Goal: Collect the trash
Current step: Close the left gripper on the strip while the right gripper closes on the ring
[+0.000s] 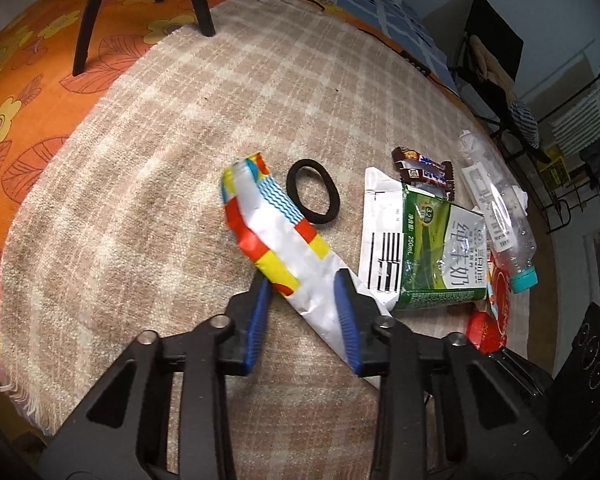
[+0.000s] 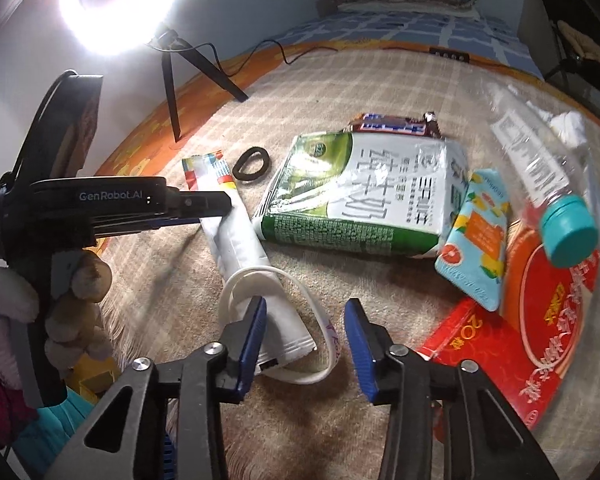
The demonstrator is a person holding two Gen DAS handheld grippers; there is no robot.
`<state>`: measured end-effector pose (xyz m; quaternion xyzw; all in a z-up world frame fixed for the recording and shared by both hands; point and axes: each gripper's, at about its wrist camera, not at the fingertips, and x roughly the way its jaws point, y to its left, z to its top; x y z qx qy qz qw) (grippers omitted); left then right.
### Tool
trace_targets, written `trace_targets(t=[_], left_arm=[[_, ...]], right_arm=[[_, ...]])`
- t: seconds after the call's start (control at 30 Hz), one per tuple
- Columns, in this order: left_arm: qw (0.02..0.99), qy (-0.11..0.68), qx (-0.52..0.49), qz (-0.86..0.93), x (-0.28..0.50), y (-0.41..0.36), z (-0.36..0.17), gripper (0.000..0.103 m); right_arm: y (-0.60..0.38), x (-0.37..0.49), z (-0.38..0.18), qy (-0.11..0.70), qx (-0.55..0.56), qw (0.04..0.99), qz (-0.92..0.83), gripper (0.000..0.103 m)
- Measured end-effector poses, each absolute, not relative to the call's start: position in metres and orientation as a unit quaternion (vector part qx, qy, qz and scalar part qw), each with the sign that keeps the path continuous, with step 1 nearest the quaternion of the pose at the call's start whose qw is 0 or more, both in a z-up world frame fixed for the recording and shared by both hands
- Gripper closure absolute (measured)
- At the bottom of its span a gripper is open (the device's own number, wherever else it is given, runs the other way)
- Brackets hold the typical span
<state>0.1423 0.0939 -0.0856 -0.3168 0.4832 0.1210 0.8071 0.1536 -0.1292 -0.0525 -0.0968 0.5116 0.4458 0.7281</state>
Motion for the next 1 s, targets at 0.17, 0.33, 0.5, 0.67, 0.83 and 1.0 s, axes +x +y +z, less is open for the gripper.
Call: trace_targets(t=[0.17, 0.33, 0.5, 0.67, 0.83, 1.0], left_arm=[[0.81, 0.483, -0.308, 0.126, 0.137, 0.098, -0.084, 0.087], [0.813, 0.478, -0.305, 0.13, 0.132, 0.096, -0.082, 0.095], [0.818, 0.47, -0.305, 0.131, 0.126, 0.098, -0.077, 0.097], [0.819, 0.464, -0.311, 0.129, 0.12, 0.103, -0.071, 0.098], [0.835, 0.447, -0.288, 0.143, 0.109, 0.108, -0.057, 0.099], [0.831, 0.44, -0.306, 0.151, 0.098, 0.126, -0.053, 0.101]], right_arm=[[-0.125, 0.154, -0.055, 0.517, -0.086, 0.723, 0.451, 0.082], [-0.132, 0.156, -0.052, 0.516, -0.074, 0.729, 0.444, 0.094], [-0.139, 0.156, -0.046, 0.508, -0.065, 0.738, 0.44, 0.097], [-0.146, 0.156, -0.037, 0.497, -0.059, 0.745, 0.44, 0.097], [-0.156, 0.151, -0.024, 0.489, -0.044, 0.746, 0.451, 0.098], [-0.161, 0.141, -0.016, 0.479, -0.05, 0.748, 0.457, 0.098]])
